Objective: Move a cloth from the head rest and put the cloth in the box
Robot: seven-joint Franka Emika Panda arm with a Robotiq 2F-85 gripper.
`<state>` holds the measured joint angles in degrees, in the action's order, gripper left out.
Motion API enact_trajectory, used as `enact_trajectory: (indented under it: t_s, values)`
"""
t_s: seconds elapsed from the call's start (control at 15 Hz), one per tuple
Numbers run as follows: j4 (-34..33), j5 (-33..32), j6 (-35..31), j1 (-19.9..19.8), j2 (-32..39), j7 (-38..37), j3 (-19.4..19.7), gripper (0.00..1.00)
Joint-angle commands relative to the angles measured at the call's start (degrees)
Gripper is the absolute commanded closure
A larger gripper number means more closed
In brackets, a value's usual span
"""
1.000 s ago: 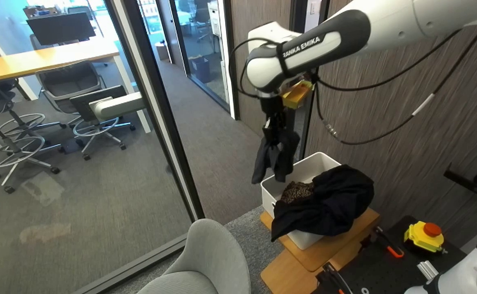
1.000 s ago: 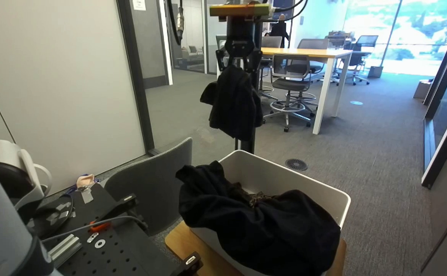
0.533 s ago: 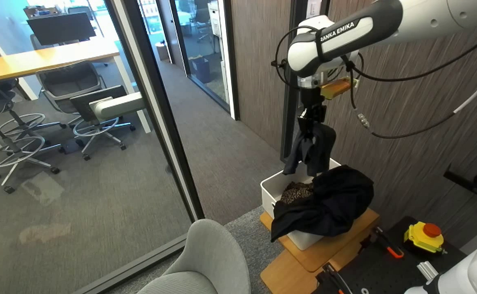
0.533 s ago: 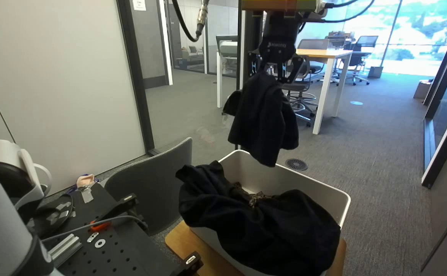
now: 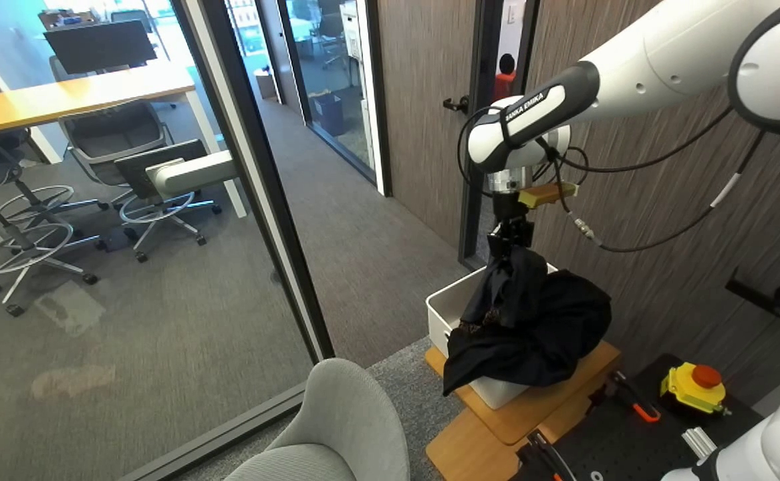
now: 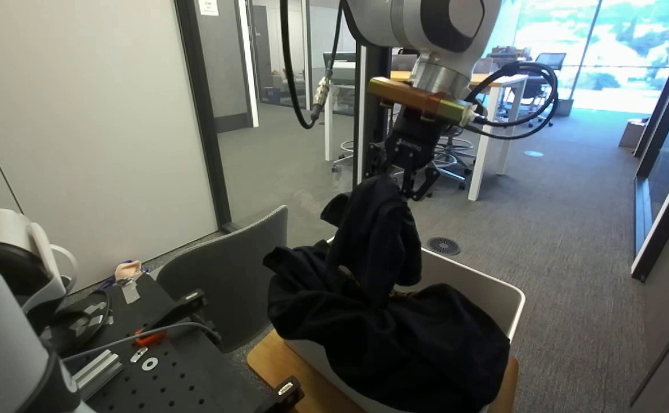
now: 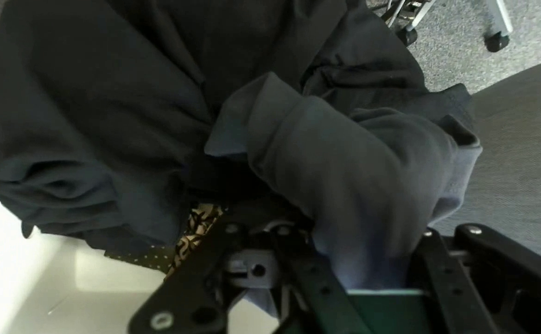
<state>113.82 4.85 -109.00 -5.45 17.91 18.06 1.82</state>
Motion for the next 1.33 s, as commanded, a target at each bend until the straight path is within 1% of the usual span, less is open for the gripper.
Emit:
enact_trajectory:
  t_s: [0.0,0.27,0.47,0.53,0.6,0.67,0.73,0.8,0.87,1.13,1.27]
  values:
    - [-3.95,2.87,-0.25,-1.01,5.30,0.52,-0.79,0.87]
    - [-6.09,4.17,0.03,-1.63,9.07,0.54,-1.32,0.87]
    - [-7.32,5.13,0.23,-2.06,10.87,0.33,-1.63,0.90]
    - [-7.59,5.40,0.27,-2.16,11.29,0.13,-1.69,0.61]
    - [-7.74,5.49,0.23,-2.23,11.52,-0.03,-1.71,0.60]
    - [-7.75,5.53,-0.02,-2.21,11.69,-0.24,-1.75,0.55]
    - [-7.67,5.59,-0.18,-2.25,11.73,-0.21,-1.81,0.46]
    - [-7.64,5.68,-0.24,-2.28,11.75,-0.18,-1.85,0.39]
    - [-7.61,5.78,-0.29,-2.29,11.78,-0.21,-1.87,0.30]
    - [-7.27,5.98,-0.21,-2.38,11.42,-0.19,-1.84,0.02]
    - [-6.77,5.94,0.20,-2.29,10.73,-0.27,-1.90,0.00]
